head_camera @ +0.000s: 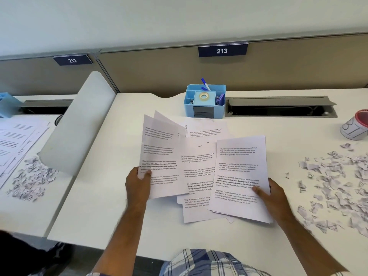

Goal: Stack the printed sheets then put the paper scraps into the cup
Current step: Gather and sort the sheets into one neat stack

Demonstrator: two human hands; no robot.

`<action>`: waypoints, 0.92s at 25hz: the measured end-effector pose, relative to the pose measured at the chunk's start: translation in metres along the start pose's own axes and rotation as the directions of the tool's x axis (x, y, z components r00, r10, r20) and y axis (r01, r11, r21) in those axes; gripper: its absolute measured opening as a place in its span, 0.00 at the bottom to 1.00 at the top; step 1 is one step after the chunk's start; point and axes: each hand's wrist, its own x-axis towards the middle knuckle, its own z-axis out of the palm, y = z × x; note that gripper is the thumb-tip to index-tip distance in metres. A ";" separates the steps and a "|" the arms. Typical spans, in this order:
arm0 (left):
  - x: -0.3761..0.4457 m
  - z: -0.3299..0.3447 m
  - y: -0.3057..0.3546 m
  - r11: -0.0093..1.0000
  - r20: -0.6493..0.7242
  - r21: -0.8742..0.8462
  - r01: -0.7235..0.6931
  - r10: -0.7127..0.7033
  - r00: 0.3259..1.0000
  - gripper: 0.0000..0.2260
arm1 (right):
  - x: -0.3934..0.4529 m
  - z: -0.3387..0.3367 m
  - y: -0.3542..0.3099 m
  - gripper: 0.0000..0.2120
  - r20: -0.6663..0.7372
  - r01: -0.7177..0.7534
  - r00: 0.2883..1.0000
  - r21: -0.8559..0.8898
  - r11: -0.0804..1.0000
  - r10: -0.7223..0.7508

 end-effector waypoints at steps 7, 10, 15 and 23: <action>0.004 -0.035 0.024 0.990 -0.150 -0.124 -0.073 0.054 0.987 0.06 | 0.001 0.006 -0.014 0.11 0.027 0.026 0.999 0.049 0.998 -0.027; -0.005 -0.033 0.031 0.956 -0.053 -0.292 -0.017 0.001 0.999 0.07 | -0.003 0.014 -0.031 0.10 0.053 0.032 0.998 0.113 0.993 -0.038; -0.040 -0.005 0.027 0.861 0.289 -0.462 0.213 -0.081 0.954 0.10 | -0.008 0.027 -0.065 0.11 0.114 0.047 0.991 0.203 0.978 -0.071; -0.074 0.015 0.014 0.940 0.513 -0.299 0.166 0.011 0.858 0.17 | -0.017 0.036 -0.106 0.14 0.188 0.015 0.977 0.407 0.913 -0.100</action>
